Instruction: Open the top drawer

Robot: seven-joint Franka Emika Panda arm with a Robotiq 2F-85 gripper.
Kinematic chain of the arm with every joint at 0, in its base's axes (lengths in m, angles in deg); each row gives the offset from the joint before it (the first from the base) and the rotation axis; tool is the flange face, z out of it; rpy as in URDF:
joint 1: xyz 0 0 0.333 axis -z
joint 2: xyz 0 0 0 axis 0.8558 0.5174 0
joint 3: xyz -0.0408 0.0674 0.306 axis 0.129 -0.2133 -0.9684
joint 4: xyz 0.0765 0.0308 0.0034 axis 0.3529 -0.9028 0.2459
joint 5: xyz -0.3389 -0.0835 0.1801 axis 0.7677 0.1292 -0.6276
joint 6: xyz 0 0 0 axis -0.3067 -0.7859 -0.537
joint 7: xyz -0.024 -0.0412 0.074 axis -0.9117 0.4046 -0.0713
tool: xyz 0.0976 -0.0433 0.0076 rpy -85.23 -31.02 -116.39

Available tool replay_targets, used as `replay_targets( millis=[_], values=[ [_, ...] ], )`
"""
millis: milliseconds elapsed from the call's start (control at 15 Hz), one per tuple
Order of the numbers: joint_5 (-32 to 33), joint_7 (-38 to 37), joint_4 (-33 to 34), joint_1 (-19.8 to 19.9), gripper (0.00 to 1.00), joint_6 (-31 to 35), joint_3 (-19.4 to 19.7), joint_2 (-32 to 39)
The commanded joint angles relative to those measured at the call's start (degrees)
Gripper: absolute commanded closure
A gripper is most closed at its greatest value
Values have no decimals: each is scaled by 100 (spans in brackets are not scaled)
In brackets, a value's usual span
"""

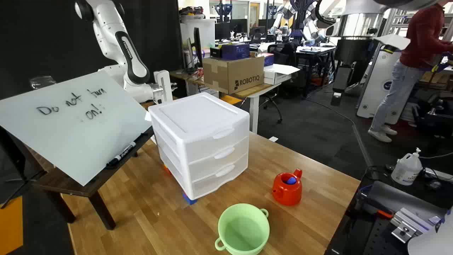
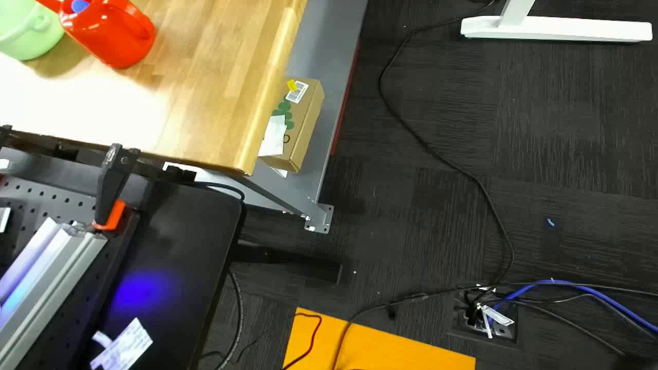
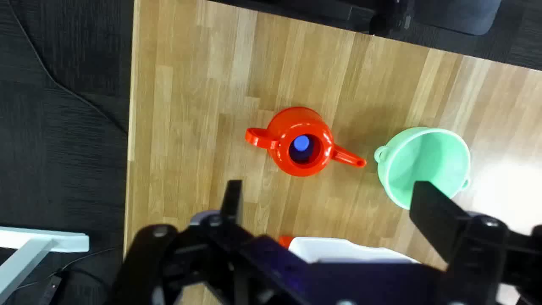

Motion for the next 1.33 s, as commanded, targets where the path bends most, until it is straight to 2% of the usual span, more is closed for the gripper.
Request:
replay_targets(
  millis=[0,800,1267],
  values=[
    [-50,44,9,91,0,-10,-79,14],
    [-20,40,14,88,0,-11,-102,25],
    [1008,-65,-211,-4,0,-115,-837,150]
  ],
)
